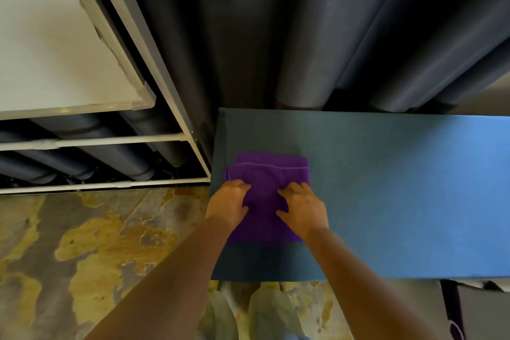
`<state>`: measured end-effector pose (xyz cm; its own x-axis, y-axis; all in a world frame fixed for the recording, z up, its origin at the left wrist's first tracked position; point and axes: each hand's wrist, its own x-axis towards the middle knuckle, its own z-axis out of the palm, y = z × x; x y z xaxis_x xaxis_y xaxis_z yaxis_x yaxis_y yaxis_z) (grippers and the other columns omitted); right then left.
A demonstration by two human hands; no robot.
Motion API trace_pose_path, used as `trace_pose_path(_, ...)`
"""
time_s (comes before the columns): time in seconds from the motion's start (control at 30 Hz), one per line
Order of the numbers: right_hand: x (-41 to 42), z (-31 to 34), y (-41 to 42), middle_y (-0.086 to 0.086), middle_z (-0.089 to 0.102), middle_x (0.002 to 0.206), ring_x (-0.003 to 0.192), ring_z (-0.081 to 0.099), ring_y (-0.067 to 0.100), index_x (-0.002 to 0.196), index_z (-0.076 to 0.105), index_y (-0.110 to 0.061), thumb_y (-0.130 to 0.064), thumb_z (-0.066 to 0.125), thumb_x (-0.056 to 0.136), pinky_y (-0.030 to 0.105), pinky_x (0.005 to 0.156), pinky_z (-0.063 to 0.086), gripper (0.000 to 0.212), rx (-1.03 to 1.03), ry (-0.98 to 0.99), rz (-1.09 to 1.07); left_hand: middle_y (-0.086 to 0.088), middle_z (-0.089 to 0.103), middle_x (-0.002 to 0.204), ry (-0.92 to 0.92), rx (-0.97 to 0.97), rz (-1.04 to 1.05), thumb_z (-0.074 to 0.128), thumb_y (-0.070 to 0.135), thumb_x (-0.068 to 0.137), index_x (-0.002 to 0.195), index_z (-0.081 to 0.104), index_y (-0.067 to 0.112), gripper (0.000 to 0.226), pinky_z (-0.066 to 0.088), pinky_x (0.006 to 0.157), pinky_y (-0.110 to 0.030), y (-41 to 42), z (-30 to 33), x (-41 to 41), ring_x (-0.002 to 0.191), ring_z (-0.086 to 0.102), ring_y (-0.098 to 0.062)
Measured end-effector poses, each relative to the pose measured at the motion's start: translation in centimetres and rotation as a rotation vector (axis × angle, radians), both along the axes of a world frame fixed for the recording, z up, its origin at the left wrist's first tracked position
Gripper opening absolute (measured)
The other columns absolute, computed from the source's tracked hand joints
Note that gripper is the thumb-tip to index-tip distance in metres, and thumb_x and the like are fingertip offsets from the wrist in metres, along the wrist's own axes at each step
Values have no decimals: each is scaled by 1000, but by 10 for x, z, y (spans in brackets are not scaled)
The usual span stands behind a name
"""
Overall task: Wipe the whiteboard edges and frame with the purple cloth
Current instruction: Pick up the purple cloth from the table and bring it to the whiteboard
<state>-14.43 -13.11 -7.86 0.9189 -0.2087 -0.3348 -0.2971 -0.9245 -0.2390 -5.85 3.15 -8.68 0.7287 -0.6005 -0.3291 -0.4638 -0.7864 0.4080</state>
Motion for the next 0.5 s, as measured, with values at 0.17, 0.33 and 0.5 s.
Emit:
trace_pose_path(0.17,-10,-4,8,-4,58,114,110,48,16,117,58,-22,-27,55,87,32,75,50,31,19,-87,-55,-1,57,126,-78,-2,35,57,19,89,124,57,19,35,45,96,-30,5,0,-11,118,50,-17)
trace_pose_path(0.33,-8,3,5,0,63,111,108,55,21,109,62,-23,-22,53,86,34,80,48,25,68,-5,-63,3,65,111,-72,104,-22,53,21,89,106,66,23,22,49,85,-28,7,12,-15,103,57,-15)
trace_pose_path(0.5,14,37,-14,1,68,110,104,59,24,101,68,-24,-23,60,80,31,84,47,22,188,101,-41,1,71,102,130,92,-104,63,19,83,99,73,17,19,50,83,-29,5,48,15,96,62,-16)
